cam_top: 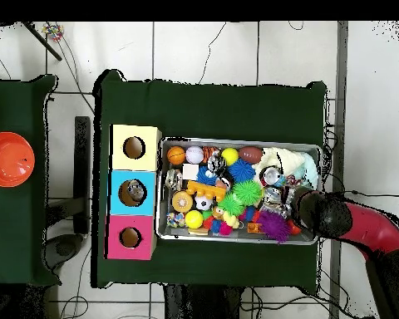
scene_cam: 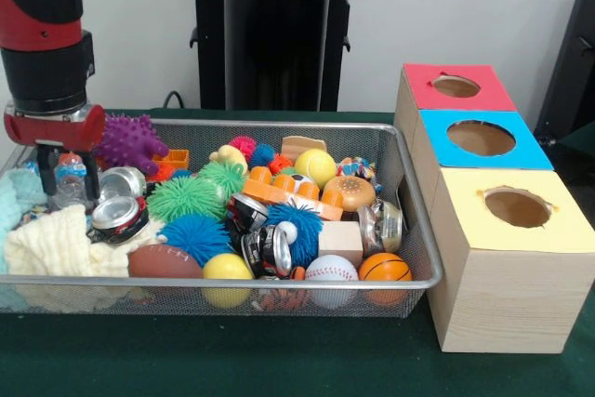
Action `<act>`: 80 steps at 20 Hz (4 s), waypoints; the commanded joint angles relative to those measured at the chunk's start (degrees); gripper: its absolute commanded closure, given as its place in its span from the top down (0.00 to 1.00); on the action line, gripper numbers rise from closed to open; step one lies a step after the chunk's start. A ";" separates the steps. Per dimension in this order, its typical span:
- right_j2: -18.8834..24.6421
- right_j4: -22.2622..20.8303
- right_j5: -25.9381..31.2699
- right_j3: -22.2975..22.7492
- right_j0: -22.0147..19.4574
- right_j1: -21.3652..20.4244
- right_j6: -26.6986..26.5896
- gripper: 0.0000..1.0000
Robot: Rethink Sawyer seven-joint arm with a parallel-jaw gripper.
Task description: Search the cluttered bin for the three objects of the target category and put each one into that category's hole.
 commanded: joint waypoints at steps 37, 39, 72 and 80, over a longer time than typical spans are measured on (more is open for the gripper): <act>-7.04 -0.45 1.91 6.72 3.39 1.84 3.75 1.00; -7.22 -0.65 1.63 6.62 3.49 1.91 3.56 1.00; -11.66 -4.30 -8.05 8.04 1.53 6.16 1.55 1.00; -11.86 -3.52 -8.53 7.97 1.61 6.53 1.30 0.00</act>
